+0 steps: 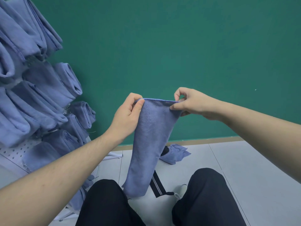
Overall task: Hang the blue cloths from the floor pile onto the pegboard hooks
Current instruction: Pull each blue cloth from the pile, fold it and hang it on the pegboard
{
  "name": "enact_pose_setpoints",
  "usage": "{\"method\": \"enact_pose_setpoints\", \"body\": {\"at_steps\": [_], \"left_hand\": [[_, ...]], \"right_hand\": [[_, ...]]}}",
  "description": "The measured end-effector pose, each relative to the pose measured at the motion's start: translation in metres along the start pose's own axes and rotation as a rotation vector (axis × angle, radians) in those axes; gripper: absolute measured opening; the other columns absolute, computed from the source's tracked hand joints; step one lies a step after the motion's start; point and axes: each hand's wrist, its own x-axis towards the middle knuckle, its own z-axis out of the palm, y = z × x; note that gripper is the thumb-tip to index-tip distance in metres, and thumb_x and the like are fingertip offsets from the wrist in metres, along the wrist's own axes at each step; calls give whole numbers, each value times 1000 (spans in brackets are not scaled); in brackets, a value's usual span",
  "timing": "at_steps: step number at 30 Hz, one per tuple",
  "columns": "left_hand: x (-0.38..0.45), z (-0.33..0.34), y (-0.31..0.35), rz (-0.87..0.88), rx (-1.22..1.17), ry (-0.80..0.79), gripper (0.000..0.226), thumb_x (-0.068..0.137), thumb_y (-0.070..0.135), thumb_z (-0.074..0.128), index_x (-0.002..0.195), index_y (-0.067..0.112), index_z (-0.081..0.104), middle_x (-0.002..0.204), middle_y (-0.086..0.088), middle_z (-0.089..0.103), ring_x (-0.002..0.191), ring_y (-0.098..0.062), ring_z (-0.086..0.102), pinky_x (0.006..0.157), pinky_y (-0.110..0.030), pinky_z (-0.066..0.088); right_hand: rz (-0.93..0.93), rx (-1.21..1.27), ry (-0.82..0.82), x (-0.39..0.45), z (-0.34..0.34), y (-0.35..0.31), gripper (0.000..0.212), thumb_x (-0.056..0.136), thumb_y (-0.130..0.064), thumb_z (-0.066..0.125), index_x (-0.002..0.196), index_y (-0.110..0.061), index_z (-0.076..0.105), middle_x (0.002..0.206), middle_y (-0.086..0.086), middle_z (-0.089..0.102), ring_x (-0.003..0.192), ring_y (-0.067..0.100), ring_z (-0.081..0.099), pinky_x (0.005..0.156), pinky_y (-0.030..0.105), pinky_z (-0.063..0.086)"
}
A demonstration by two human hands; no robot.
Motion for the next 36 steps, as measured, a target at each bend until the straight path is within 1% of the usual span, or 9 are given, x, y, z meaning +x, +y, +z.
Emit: {"method": "enact_pose_setpoints", "body": {"at_steps": [6, 11, 16, 20, 24, 28, 31, 34, 36], "left_hand": [[-4, -4, -4, -45, -77, -37, 18, 105, 28, 43, 89, 32, 51, 68, 22, 49, 62, -3, 41, 63, -26, 35], [-7, -6, -12, -171, -93, -22, 23, 108, 27, 41, 86, 30, 49, 65, 21, 47, 58, -7, 39, 58, -30, 39], [-4, -1, -13, -464, -217, 68, 23, 105, 34, 45, 85, 25, 53, 66, 11, 47, 57, -10, 37, 51, -24, 30], [-6, 7, -4, -771, -757, -47, 38, 103, 47, 47, 110, 17, 70, 109, 0, 74, 93, -12, 72, 82, -33, 51], [-31, 16, -15, -726, -920, -325, 52, 103, 43, 44, 140, 9, 55, 139, -10, 61, 133, -26, 55, 111, -44, 40], [-52, 29, -23, -766, -839, -228, 36, 99, 22, 58, 134, 13, 59, 128, -7, 69, 120, -23, 65, 98, -40, 52], [-48, 33, -17, -756, -819, -115, 32, 99, 23, 61, 131, 16, 59, 121, -4, 73, 111, -20, 70, 88, -37, 57], [-40, 34, -13, -763, -797, -24, 28, 100, 22, 60, 127, 14, 60, 115, -6, 75, 101, -19, 73, 77, -34, 61], [-34, 32, -14, -778, -789, 10, 24, 101, 21, 58, 125, 15, 59, 112, -8, 75, 96, -20, 74, 72, -33, 62]], "right_hand": [[220, 270, -263, 2, -1, 24, 17, 85, -16, 77, 94, -20, 63, 88, 1, 61, 77, 12, 56, 76, 26, 53], [133, 335, -197, 2, 3, 32, 17, 91, -26, 71, 99, -17, 60, 104, 5, 71, 98, 22, 66, 107, 45, 49], [3, 255, -36, -7, 22, 21, 14, 101, -28, 58, 94, -20, 50, 82, -3, 66, 71, 12, 64, 69, 31, 57], [-54, 319, 56, -3, 38, 12, 20, 103, -26, 52, 85, -21, 45, 68, -5, 52, 56, 9, 47, 51, 25, 45], [-38, 428, 51, 3, 50, 11, 33, 104, -23, 46, 71, -23, 46, 66, -1, 46, 56, 12, 39, 47, 20, 36], [59, 470, 101, 7, 48, 19, 33, 102, -30, 54, 70, -23, 50, 74, 3, 50, 66, 17, 43, 57, 30, 32], [173, 578, 116, 3, 49, 26, 31, 95, -48, 62, 87, -18, 65, 87, 7, 69, 75, 23, 65, 71, 35, 50], [311, 622, -108, -7, 58, 43, 66, 87, -69, 55, 114, -11, 69, 110, 14, 72, 99, 29, 70, 91, 39, 51], [332, 537, -208, -14, 65, 56, 54, 89, -61, 56, 113, -14, 67, 105, 15, 67, 93, 29, 64, 89, 39, 49]]}}
